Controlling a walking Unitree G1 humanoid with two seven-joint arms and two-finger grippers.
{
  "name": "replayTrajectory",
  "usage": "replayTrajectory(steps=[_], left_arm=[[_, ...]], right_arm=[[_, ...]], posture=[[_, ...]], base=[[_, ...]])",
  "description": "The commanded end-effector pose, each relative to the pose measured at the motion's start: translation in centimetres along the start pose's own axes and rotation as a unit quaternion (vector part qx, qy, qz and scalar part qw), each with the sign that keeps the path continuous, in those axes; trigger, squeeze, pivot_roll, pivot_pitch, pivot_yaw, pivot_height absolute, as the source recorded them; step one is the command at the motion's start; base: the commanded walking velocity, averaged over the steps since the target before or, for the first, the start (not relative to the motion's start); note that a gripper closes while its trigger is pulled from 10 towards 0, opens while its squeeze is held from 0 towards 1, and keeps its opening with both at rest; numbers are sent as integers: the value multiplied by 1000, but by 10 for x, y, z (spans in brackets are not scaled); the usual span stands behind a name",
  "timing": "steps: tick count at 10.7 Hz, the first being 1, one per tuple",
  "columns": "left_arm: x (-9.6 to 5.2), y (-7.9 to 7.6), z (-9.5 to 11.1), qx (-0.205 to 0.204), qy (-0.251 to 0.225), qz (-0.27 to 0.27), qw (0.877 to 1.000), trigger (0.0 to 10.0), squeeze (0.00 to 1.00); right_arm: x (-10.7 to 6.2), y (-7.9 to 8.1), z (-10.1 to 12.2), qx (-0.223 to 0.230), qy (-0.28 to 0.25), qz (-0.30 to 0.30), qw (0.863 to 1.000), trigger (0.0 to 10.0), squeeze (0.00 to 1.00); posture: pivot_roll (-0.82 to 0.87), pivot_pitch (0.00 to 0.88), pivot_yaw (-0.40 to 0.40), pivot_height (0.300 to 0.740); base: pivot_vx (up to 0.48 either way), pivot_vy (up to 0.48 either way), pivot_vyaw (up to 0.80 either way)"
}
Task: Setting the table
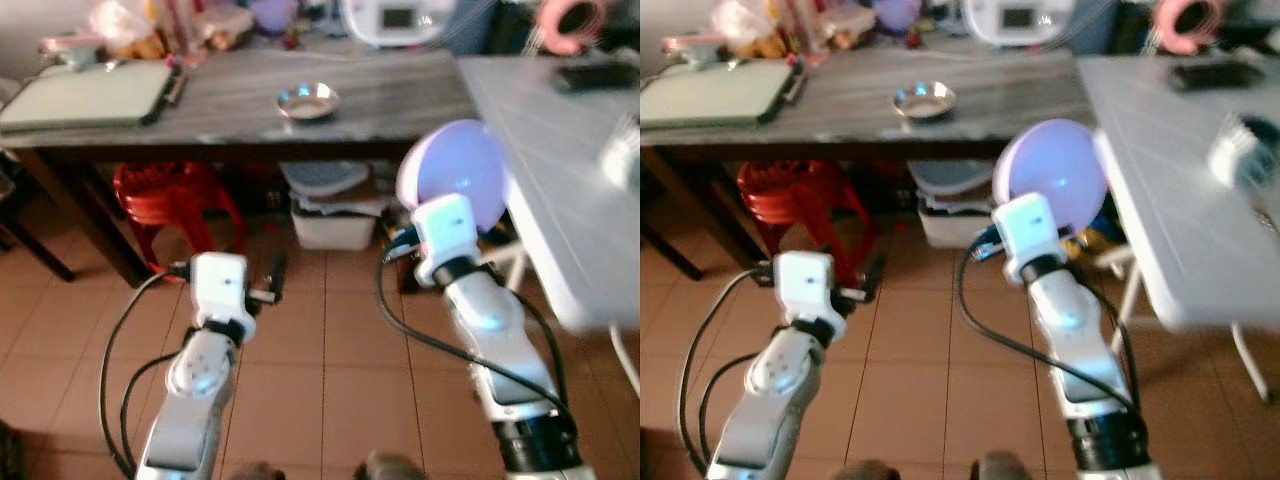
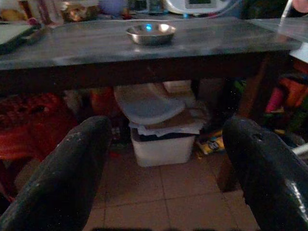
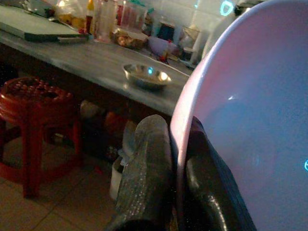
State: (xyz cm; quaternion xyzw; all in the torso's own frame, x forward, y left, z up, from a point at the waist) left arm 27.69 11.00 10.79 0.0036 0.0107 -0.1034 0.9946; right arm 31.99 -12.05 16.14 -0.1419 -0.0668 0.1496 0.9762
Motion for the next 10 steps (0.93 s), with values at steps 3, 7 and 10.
replayTrajectory(steps=[3,7,10], left_arm=[[-2,8,0,8,1,8,1000,10000,0],[-1,7,1,7,-1,2,1000,10000,0],[-1,7,2,5,-2,0,1000,10000,0]], right_arm=[[6,10,13,3,-24,17,1000,10000,0],[10,10,16,0,-33,20,999,10000,0],[10,12,18,1,-38,26,999,10000,0]], posture=[[-51,56,46,740],[-51,52,54,740],[-52,56,55,740]], base=[[480,0,0],[480,0,0],[477,0,0]])
Point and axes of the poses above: a point about 5 cm out from each wrist's last joint towards the gripper, its own x axis pointing out of the wrist towards the gripper, its own z axis along the axis of the wrist's last joint, y = z × x, the point moved 3 cm from there along x, pointing out of the wrist towards the gripper, and after that the axes turned 1 degree about x, right-handed, at the moved point
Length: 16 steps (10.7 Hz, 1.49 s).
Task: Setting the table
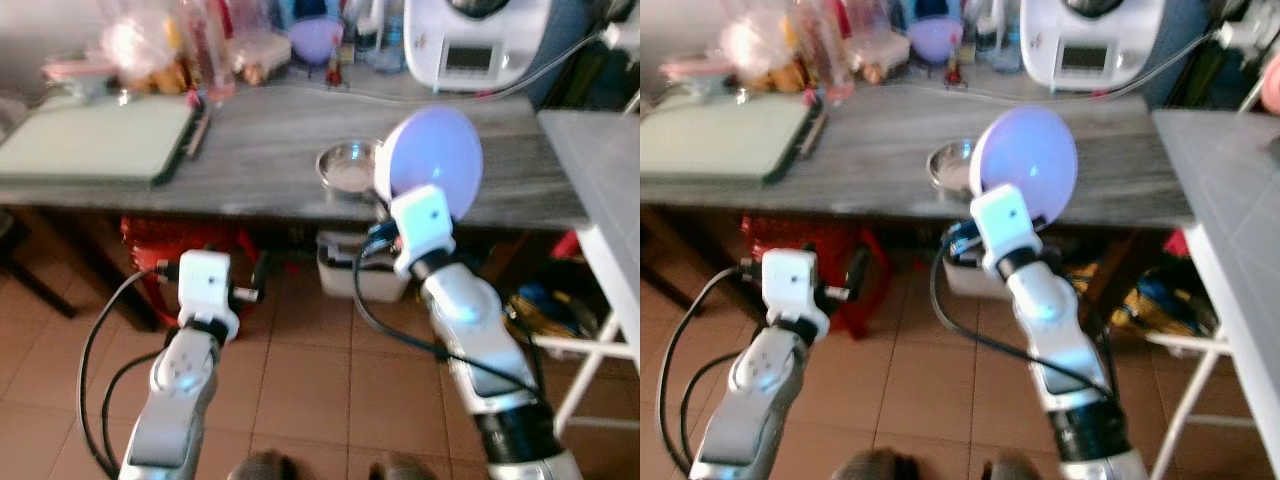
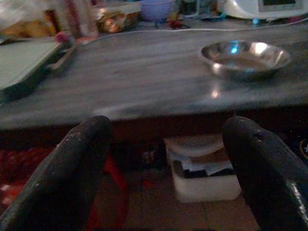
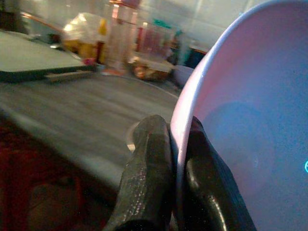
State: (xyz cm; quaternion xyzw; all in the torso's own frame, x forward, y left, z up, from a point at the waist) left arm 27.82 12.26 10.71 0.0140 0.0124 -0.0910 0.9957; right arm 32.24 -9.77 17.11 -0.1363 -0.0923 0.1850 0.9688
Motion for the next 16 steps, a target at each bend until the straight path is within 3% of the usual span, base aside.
replayTrajectory(steps=[1,4,7,11,12,16], left_arm=[[0,-6,3,-7,-4,-12,1000,10000,0],[0,-5,3,-10,-3,-12,1000,10000,0],[-1,0,0,-31,7,4,999,10000,0],[-6,12,3,-13,-1,34,999,10000,0],[-8,15,4,-14,0,42,999,10000,0],[-30,17,1,-13,28,45,998,10000,0]], right_arm=[[0,-4,4,-2,-9,-1,1000,10000,0],[0,1,5,0,-12,9,1000,10000,0],[1,12,9,-1,-28,44,999,10000,0],[10,23,21,0,-59,111,992,10000,0],[15,25,25,6,-68,131,989,10000,0],[58,0,23,-11,-51,153,987,10000,0]], posture=[[-51,56,54,740],[-49,62,57,740],[-42,69,61,740],[-26,89,62,740],[-13,108,64,740],[46,190,74,740]], base=[[454,0,0],[449,0,0],[329,340,0],[60,175,0],[0,0,0],[0,0,0]])
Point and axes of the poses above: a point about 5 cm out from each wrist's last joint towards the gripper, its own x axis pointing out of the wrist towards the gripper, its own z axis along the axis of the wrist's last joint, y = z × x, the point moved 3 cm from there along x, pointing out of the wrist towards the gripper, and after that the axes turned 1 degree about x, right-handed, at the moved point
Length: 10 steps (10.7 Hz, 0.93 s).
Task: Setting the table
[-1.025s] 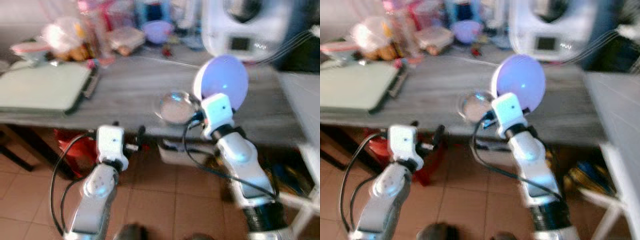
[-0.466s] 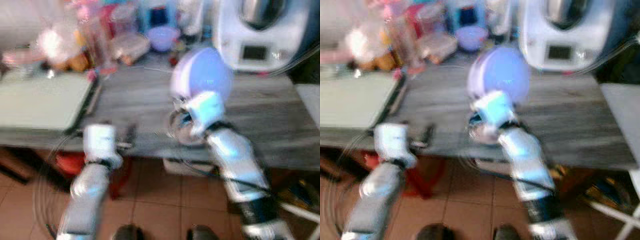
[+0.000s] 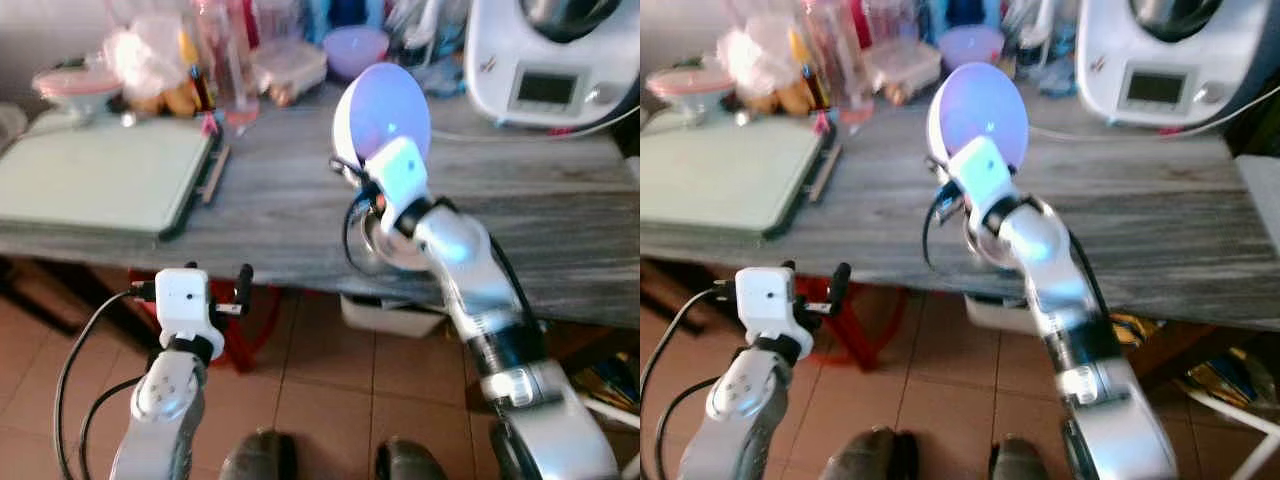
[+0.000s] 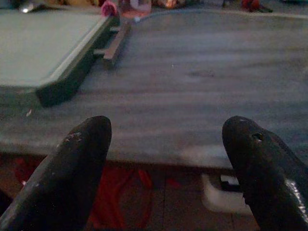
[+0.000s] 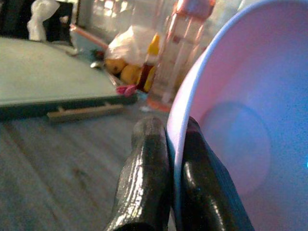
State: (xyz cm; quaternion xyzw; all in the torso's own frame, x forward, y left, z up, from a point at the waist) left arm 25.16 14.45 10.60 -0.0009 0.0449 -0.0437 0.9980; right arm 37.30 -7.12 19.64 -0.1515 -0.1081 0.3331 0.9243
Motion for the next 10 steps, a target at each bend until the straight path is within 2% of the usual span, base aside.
replayTrajectory(steps=[1,4,8,9,10], left_arm=[[-3,2,3,8,0,-2,1000,10000,0],[-12,5,5,16,13,-7,1000,10000,0],[-15,6,7,17,22,-11,1000,10000,0],[-15,6,7,18,23,-12,999,10000,0],[-13,5,7,19,24,-14,999,10000,0]], right_arm=[[3,-1,3,-1,-7,10,1000,10000,0],[18,1,-5,-5,15,56,998,10000,0],[22,2,-19,-28,61,86,994,10000,0],[21,3,-24,-33,73,89,993,10000,63],[20,1,-24,-39,79,92,992,10000,1000]], posture=[[58,203,77,740],[96,236,91,740],[107,232,96,740],[105,229,97,740],[102,225,96,740]], base=[[0,0,0],[0,0,0],[0,0,0],[0,0,0],[0,0,0]])
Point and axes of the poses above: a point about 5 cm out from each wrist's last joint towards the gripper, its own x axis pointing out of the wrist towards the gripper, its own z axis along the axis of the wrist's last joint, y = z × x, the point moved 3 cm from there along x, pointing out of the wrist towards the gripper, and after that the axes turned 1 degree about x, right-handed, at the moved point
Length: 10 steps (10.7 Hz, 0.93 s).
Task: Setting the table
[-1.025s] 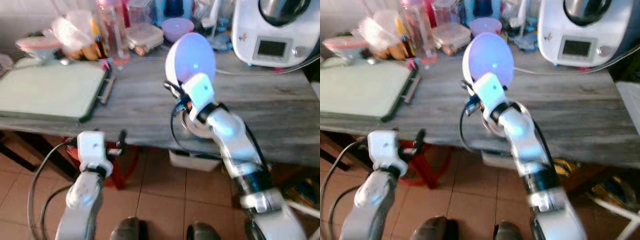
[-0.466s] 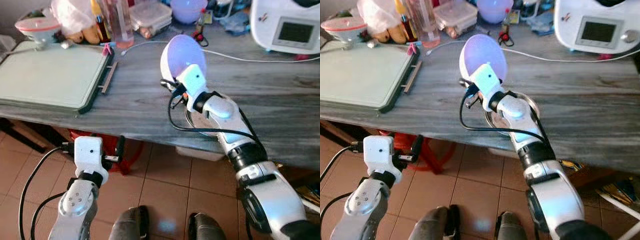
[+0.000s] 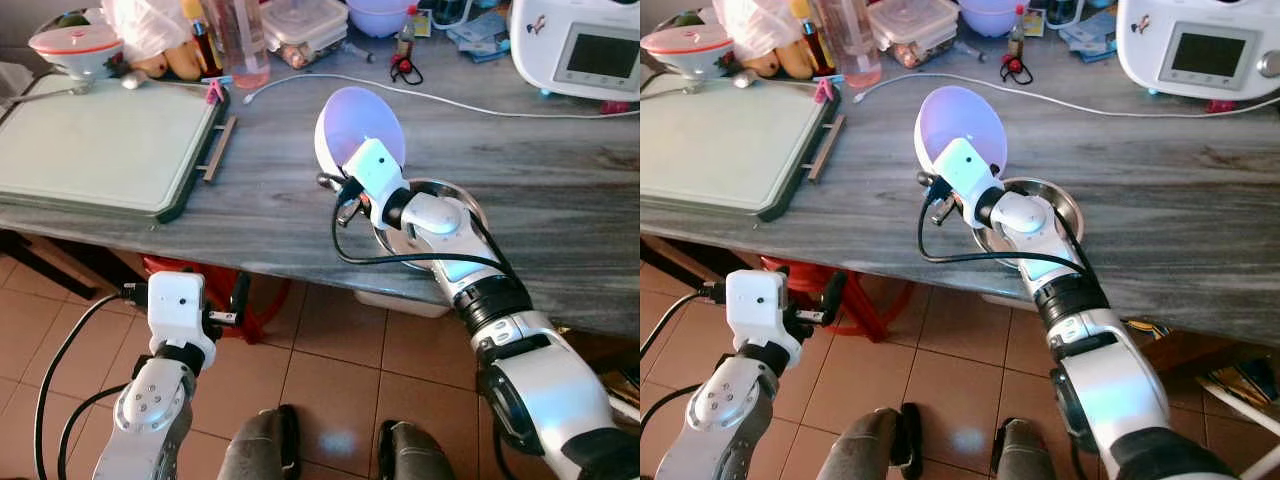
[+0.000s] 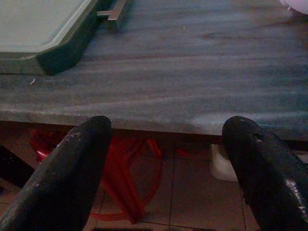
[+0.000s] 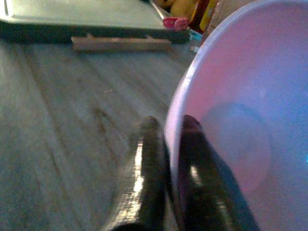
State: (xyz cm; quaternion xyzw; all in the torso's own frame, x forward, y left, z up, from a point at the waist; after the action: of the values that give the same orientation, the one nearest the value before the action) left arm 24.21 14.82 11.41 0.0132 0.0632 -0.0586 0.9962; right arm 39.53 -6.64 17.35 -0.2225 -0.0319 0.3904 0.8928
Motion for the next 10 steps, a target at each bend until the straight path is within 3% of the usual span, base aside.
replayTrajectory(steps=[1,4,6,10], left_arm=[[-1,2,-1,4,7,-1,1000,10000,0],[4,-1,-2,0,8,-6,1000,10000,0],[6,-2,-4,-2,10,-9,1000,10000,0],[15,-7,-6,-10,9,-14,1000,10000,0]], right_arm=[[2,0,2,-19,5,10,1000,10000,1000],[-6,-6,-2,-74,53,32,995,10000,1000],[-11,-7,1,-82,77,67,991,10000,1000],[-25,-20,12,-86,113,67,988,10000,1000]], posture=[[98,218,95,740],[84,204,86,740],[69,197,83,740],[44,169,72,740]], base=[[0,0,0],[0,0,0],[0,0,0],[0,0,0]])
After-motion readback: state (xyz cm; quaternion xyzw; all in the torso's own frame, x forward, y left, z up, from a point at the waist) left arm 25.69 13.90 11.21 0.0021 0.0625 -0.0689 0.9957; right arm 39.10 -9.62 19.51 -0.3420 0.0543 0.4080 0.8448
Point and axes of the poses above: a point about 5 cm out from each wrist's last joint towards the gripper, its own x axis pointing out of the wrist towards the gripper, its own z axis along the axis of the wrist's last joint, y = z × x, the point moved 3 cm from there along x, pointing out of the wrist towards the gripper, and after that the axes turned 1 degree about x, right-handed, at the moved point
